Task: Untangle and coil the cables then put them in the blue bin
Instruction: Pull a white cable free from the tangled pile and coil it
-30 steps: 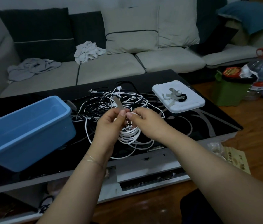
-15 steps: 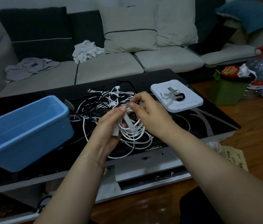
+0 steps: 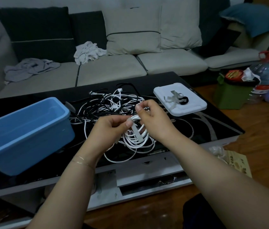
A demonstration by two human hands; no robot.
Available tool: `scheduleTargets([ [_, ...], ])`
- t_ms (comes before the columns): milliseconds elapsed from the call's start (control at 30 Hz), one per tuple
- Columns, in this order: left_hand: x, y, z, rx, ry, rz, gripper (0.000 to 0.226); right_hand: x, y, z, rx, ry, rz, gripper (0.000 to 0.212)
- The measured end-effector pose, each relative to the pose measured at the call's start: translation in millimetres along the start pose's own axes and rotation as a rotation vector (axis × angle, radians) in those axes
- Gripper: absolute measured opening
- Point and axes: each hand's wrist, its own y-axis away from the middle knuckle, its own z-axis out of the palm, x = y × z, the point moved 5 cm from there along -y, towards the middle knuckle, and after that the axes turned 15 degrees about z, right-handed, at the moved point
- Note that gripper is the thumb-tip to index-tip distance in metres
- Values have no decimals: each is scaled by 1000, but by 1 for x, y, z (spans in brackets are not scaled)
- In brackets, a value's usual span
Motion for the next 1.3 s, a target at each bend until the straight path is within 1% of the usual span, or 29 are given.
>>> scheduleTargets([
  [67,0,1,-2,0,-43,-4,10,1,0,3,0,20,2,11],
  [233,1,1,-6,-48,-248,46,8,0,1,6,-15,79,-10,10],
  [300,3,2,-7,-69,-444,105,11,0,5,10,-12,118,-23,11],
  [400,12,3,-1,-55,-762,221,16,0,7,18,-16,63,5,12],
  [500,20,3,7,-13,-961,360,14,-4,8,21,14,63,11,12],
  [567,22,5,9,12,-1021,419,25,-7,10,23,3,70,-14,12],
  [633,22,7,4,64,-1013,418,40,-10,13,25,-8,96,-52,12],
  [700,21,7,-1,142,-877,363,49,-13,14,24,-15,74,-93,13],
  [767,14,5,-5,178,-592,219,51,-15,14,21,-24,41,-123,13],
  [867,5,3,-5,130,-13,2,60,-16,13,12,-54,46,-162,11],
  [900,4,3,-5,105,142,-57,64,-17,13,10,-77,47,-188,10],
  [967,3,3,-6,53,348,-164,65,-20,14,5,-133,59,-256,4],
  [1033,1,5,-4,-7,467,-249,58,-23,17,3,-152,122,-321,6],
  [1100,-2,9,2,-73,535,-340,56,-25,21,3,-144,212,-386,4],
  [1133,-4,11,3,-105,555,-370,54,-26,24,5,-137,260,-429,8],
  [1200,-6,13,3,-158,611,-393,45,-30,30,7,-104,342,-549,15],
  [1267,-7,12,1,-152,690,-398,32,-34,35,9,-52,404,-648,17],
  [1300,-6,12,0,-135,717,-388,28,-35,36,10,-38,413,-669,17],
])
